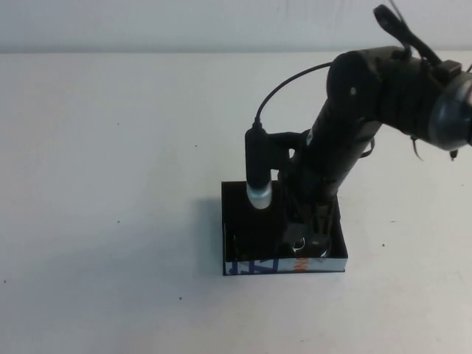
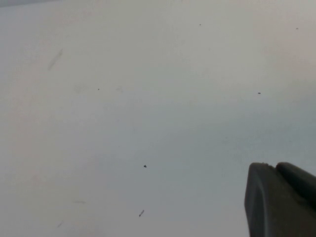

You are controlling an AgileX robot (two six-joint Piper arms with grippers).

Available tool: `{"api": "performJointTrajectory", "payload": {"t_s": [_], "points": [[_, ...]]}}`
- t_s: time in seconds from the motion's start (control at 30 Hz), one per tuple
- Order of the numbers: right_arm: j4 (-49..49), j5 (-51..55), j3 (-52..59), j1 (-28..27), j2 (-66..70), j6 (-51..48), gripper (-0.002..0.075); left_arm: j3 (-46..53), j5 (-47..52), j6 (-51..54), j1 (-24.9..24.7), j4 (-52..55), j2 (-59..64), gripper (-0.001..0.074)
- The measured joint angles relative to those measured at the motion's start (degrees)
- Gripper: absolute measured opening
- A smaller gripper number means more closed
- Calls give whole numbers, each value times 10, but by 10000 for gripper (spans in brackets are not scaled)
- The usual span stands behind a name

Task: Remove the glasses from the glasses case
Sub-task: Pick up the glasses from the glasses case

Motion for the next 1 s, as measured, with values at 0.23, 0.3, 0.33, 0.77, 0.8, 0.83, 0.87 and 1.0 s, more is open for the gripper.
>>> {"api": "performJointTrajectory", "payload": {"t_s": [0.23,0.3,0.33,0.77,0.8,0.83,0.87,1.0], "points": [[0,5,-47,5,62,-23,375,0,0,0,0,0,0,-4],[0,5,-48,5,68,-24,375,0,0,0,0,0,0,-4],[1,6,-48,6,69,-25,376,0,0,0,0,0,0,-4],[11,5,-51,9,98,-26,377,0,0,0,0,0,0,-4],[11,5,-51,9,99,-26,377,0,0,0,0,0,0,-4],[11,5,-51,10,101,-26,377,0,0,0,0,0,0,-4],[11,4,-51,10,102,-26,377,0,0,0,0,0,0,-4],[11,-3,-51,10,109,-26,377,0,0,0,0,0,0,-4]]}}
